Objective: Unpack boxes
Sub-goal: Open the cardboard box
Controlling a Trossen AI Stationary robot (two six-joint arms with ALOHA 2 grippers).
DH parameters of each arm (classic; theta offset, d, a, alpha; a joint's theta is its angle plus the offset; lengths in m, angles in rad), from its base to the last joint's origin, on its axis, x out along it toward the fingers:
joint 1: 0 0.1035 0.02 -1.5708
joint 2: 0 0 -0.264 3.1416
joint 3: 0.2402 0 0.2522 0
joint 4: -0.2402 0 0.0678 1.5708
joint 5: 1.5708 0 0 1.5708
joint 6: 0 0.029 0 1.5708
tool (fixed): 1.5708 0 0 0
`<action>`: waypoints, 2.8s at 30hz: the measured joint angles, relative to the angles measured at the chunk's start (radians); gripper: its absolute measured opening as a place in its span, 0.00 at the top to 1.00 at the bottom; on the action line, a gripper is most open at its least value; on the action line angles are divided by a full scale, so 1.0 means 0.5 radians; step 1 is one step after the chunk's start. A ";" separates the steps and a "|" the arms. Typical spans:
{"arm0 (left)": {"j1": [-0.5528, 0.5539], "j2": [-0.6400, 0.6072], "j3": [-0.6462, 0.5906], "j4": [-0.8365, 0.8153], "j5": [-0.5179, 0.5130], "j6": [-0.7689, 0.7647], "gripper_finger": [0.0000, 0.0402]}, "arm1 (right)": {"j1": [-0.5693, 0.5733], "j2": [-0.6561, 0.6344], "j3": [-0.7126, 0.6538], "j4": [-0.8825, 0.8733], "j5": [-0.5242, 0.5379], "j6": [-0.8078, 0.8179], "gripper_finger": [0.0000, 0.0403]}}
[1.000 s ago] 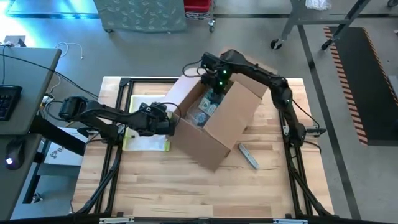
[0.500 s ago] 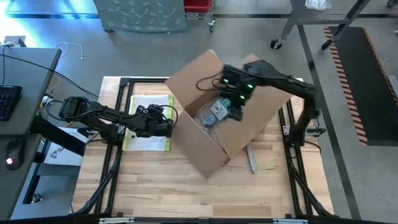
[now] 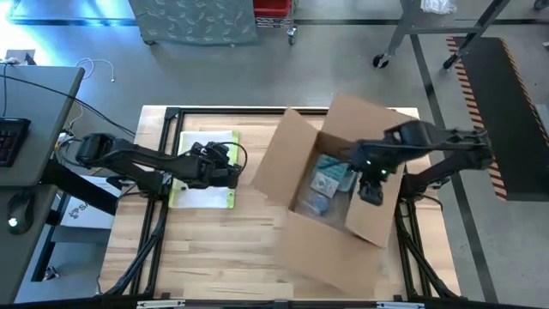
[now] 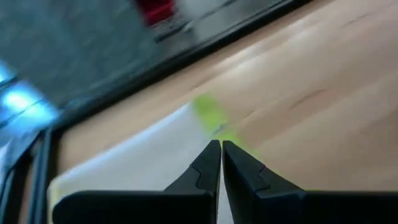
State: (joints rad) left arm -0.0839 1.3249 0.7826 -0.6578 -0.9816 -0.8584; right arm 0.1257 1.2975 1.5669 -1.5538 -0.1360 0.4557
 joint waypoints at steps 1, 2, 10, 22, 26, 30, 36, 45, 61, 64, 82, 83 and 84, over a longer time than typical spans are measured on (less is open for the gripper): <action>-0.032 -0.042 0.078 0.008 -0.004 0.105 1.00 | 0.028 -0.027 -0.016 0.006 0.058 0.025 0.53; -0.072 -0.081 0.160 0.037 -0.019 0.203 1.00 | 0.049 -0.049 -0.027 0.009 0.122 0.034 0.53; -0.346 -0.192 0.610 1.368 0.583 1.463 1.00 | 0.129 -0.057 -0.038 0.224 0.446 -0.076 0.53; -0.182 0.567 0.665 1.953 1.281 1.233 1.00 | 0.061 0.402 -0.038 0.517 0.369 -0.446 0.53; -0.091 0.744 0.665 1.958 1.280 1.094 1.00 | -0.008 0.573 -0.038 0.326 0.360 -0.508 0.53; 0.003 0.842 0.666 1.868 1.319 1.006 1.00 | -0.091 0.712 -0.038 0.186 0.225 -0.564 0.53; 0.106 0.899 0.682 1.690 1.437 1.069 1.00 | -0.131 0.820 -0.040 -0.044 -0.024 -0.445 0.53; 0.175 0.911 0.680 1.576 1.369 1.124 1.00 | 0.110 0.666 -0.010 -0.015 -0.231 0.002 0.53; 0.186 0.824 0.681 0.920 0.801 1.049 1.00 | 0.995 0.097 -0.006 -0.024 0.262 1.315 0.53; 0.178 0.761 0.672 0.757 0.755 0.948 1.00 | 1.097 0.068 -0.056 -0.008 0.416 1.437 0.53; 0.119 0.570 0.657 0.107 0.671 0.593 1.00 | 0.915 0.041 -0.982 0.429 1.199 1.292 0.53; 0.110 0.572 0.652 0.119 0.669 0.549 1.00 | 0.869 0.049 -1.004 0.429 1.272 1.235 0.53; 0.105 0.570 0.640 0.120 0.666 0.516 1.00 | 0.822 0.047 -1.025 0.434 1.337 1.190 0.53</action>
State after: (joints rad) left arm -0.0316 1.6099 1.1024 -0.5980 -0.6484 -0.6005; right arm 0.5367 1.3208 1.0544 -1.3370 0.5325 1.0508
